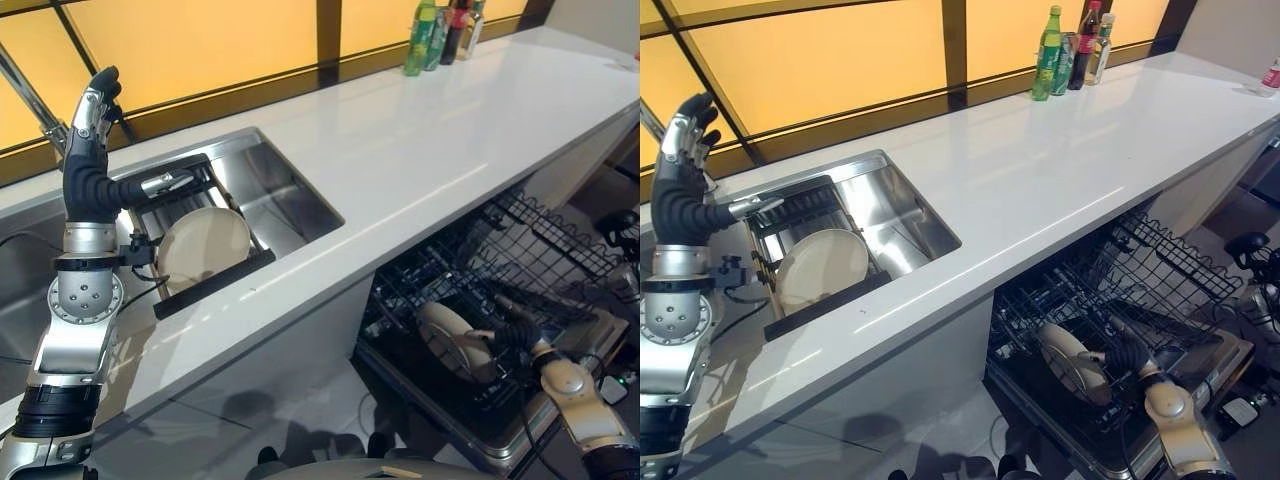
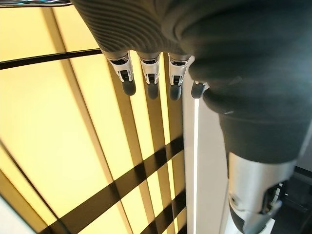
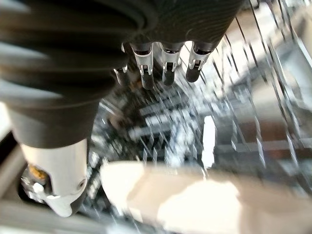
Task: Pick up plates and place into dishwasher.
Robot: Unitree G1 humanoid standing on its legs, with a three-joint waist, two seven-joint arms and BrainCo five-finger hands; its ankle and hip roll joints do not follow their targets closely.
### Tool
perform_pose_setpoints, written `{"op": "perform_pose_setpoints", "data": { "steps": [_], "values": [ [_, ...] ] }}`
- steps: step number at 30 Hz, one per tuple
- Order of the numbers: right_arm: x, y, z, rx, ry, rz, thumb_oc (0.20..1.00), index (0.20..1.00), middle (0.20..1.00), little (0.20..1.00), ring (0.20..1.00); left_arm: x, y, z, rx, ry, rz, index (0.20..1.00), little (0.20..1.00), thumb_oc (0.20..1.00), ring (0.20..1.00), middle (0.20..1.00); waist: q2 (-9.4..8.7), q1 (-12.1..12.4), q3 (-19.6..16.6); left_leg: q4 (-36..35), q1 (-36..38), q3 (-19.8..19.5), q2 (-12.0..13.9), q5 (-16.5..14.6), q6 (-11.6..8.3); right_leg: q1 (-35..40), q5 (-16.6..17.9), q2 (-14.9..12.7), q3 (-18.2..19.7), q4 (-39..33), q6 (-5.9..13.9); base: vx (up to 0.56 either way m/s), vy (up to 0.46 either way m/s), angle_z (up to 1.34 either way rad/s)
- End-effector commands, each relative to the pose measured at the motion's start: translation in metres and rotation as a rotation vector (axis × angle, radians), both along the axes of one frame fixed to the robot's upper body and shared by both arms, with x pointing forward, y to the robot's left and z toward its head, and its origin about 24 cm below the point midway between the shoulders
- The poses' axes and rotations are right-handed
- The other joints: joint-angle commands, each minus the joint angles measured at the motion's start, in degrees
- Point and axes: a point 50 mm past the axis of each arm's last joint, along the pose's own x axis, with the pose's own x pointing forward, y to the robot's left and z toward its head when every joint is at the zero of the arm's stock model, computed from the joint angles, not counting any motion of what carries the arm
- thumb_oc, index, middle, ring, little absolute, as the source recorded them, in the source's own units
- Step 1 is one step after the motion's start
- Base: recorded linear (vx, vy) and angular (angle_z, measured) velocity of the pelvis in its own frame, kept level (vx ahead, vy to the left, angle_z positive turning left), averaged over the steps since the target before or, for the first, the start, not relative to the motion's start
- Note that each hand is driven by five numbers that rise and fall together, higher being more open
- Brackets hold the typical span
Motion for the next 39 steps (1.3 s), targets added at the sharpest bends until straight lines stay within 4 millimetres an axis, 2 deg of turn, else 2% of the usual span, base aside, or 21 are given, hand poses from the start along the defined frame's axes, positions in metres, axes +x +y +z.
{"op": "perform_pose_setpoints", "data": {
  "steps": [1, 4, 6, 8, 10, 14, 18, 23, 28, 34, 39],
  "values": [
    [0.018, -0.005, 0.048, -0.124, -0.152, 0.077, 1.000, 1.000, 1.000, 1.000, 1.000, -0.004, 0.015, -0.004, -0.055, -0.024, 0.040, 1.000, 1.000, 1.000, 1.000, 1.000, -1.01, -0.50, -2.48, 4.74, -5.14, -2.87, 4.57, 0.75, -1.87, 0.09, -4.72, -1.94, 2.99, 3.05, 3.38, -0.03, -0.013, -0.34],
    [0.022, -0.007, 0.065, -0.157, -0.205, 0.092, 1.000, 1.000, 1.000, 1.000, 1.000, -0.009, 0.019, -0.012, -0.077, -0.015, 0.073, 1.000, 1.000, 1.000, 1.000, 1.000, -1.56, 0.49, -1.91, 10.98, -8.29, -8.08, 4.07, 0.47, -2.10, 0.32, -4.26, -1.36, 5.78, 3.33, 2.34, 0.01, 0.042, -0.48],
    [0.026, -0.006, 0.079, -0.172, -0.248, 0.114, 1.000, 1.000, 1.000, 1.000, 1.000, -0.015, 0.026, -0.016, -0.081, -0.011, 0.121, 1.000, 1.000, 1.000, 1.000, 1.000, -1.54, 1.74, -1.73, 8.11, -8.24, -13.25, 2.92, 0.32, -1.16, -0.13, -3.75, -1.30, 8.81, 3.76, 2.24, 0.07, 0.158, -0.70],
    [0.028, -0.003, 0.087, -0.172, -0.285, 0.118, 1.000, 1.000, 1.000, 1.000, 1.000, -0.020, 0.032, -0.018, -0.068, -0.003, 0.162, 1.000, 1.000, 1.000, 1.000, 1.000, -1.45, 2.62, -1.72, 6.56, -7.81, -15.14, 2.14, 0.23, -0.88, 0.43, -4.05, -1.50, 10.42, 3.59, 2.41, 0.13, 0.163, -0.70],
    [0.027, -0.002, 0.093, -0.171, -0.314, 0.107, 1.000, 1.000, 1.000, 1.000, 1.000, -0.020, 0.038, -0.024, -0.029, 0.037, 0.213, 1.000, 1.000, 1.000, 1.000, 1.000, -1.27, 2.25, -2.04, 5.89, -7.14, -14.45, 2.03, -0.07, -0.97, 0.68, -4.15, -2.32, 10.74, 3.29, 3.05, 0.12, 0.196, -0.54],
    [0.019, -0.002, 0.101, -0.148, -0.367, 0.115, 1.000, 1.000, 1.000, 1.000, 1.000, -0.013, 0.059, -0.045, 0.016, 0.243, 0.330, 1.000, 1.000, 1.000, 1.000, 1.000, -0.35, 0.78, -2.86, 4.07, -5.29, -12.37, 1.58, -0.20, -0.96, -0.17, -4.70, -4.14, 9.85, 4.86, 4.39, 0.11, 0.217, -0.43],
    [0.020, 0.001, 0.103, -0.131, -0.388, 0.114, 1.000, 1.000, 1.000, 1.000, 1.000, -0.006, 0.085, -0.048, 0.078, 0.354, 0.484, 1.000, 1.000, 1.000, 1.000, 1.000, 0.46, 0.45, -3.14, 3.58, -4.60, -12.57, -0.31, -1.11, 0.00, -1.50, -5.98, -5.54, 9.24, 8.00, 5.43, 0.11, 0.189, -0.08],
    [0.020, 0.001, 0.100, -0.115, -0.368, 0.115, 1.000, 1.000, 1.000, 1.000, 1.000, -0.012, 0.116, -0.053, 0.192, 0.490, 0.654, 1.000, 1.000, 1.000, 1.000, 1.000, 0.70, 0.47, -2.96, 3.17, -3.82, -12.30, -2.37, -2.18, 1.32, -1.98, -5.80, -7.82, 8.67, 9.19, 6.88, 0.11, 0.139, -0.02],
    [0.020, -0.001, 0.104, -0.110, -0.368, 0.118, 1.000, 1.000, 1.000, 1.000, 1.000, -0.013, 0.127, -0.053, 0.268, 0.621, 0.685, 1.000, 1.000, 1.000, 1.000, 1.000, 0.78, 0.73, -2.07, 3.63, -4.47, -12.47, -3.41, -2.66, 2.03, -2.83, -5.69, -9.15, 8.44, 10.17, 7.72, 0.07, 0.110, 0.03],
    [0.023, -0.004, 0.108, -0.124, -0.363, 0.126, 1.000, 1.000, 1.000, 1.000, 1.000, -0.010, 0.130, -0.066, 0.285, 0.832, 0.620, 1.000, 1.000, 1.000, 1.000, 1.000, 1.07, 1.14, -0.65, 4.23, -5.59, -12.80, -4.18, -2.87, 2.53, -3.72, -5.58, -10.06, 8.05, 10.79, 8.34, 0.03, 0.078, 0.01],
    [0.023, -0.008, 0.112, -0.138, -0.362, 0.127, 1.000, 1.000, 1.000, 1.000, 1.000, -0.005, 0.130, -0.065, 0.324, 0.887, 0.559, 1.000, 1.000, 1.000, 1.000, 1.000, 1.26, 1.07, 0.45, 5.42, -6.72, -12.63, -4.32, -3.01, 2.65, -4.48, -5.59, -10.22, 7.96, 11.31, 8.32, 0.03, 0.057, 0.05]
  ]
}}
